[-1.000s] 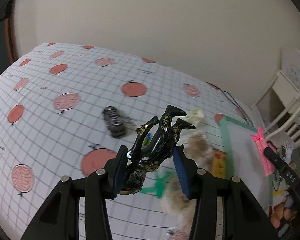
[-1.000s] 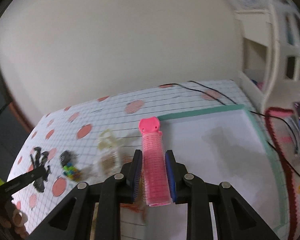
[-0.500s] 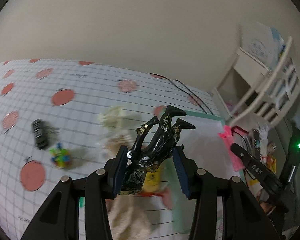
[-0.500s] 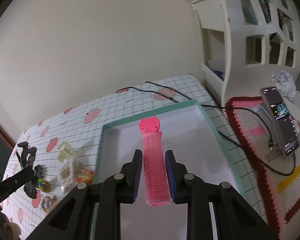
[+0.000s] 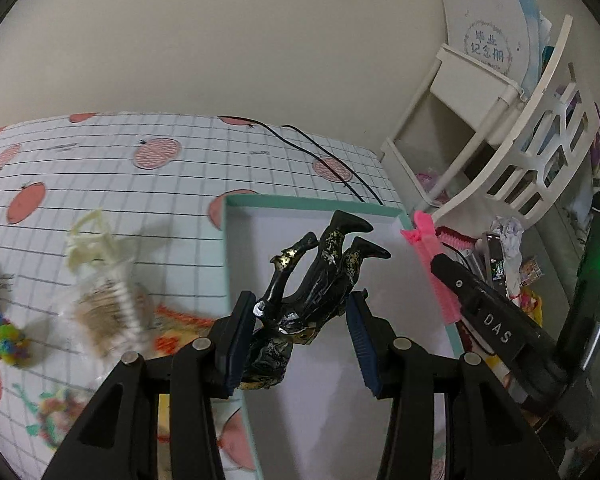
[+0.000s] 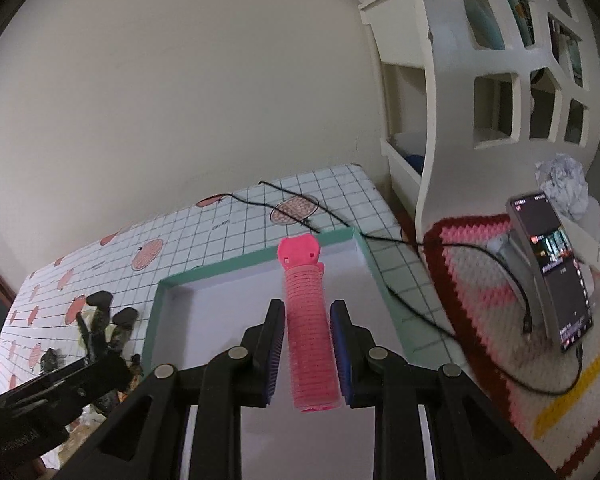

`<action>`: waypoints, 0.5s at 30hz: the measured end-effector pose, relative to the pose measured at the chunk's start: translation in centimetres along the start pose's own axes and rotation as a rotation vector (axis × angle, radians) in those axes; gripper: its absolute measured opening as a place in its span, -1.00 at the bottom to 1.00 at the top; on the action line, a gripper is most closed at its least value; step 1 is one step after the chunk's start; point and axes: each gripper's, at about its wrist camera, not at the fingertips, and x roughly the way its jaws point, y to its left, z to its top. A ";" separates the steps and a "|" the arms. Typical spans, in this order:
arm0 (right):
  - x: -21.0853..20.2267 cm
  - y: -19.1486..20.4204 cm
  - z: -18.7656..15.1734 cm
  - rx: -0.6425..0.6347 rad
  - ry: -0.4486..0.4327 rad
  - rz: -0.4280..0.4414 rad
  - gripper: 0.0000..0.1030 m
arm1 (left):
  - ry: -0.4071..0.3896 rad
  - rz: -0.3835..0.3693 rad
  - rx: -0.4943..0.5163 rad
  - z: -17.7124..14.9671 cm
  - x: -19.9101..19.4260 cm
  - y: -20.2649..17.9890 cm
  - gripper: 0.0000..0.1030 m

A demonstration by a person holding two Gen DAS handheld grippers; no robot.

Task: Organize objects
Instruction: 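Carry the robot toy and pink curler into the teal-rimmed tray with both tools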

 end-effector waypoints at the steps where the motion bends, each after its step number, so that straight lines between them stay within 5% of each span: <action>1: 0.2 -0.1 0.1 0.000 -0.002 -0.001 -0.51 | 0.003 0.002 0.002 0.2 0.4 -0.1 -0.07; 15: 2.9 -0.7 0.1 0.013 0.013 0.015 -0.51 | 0.034 0.034 -0.047 1.9 5.0 -0.9 -0.07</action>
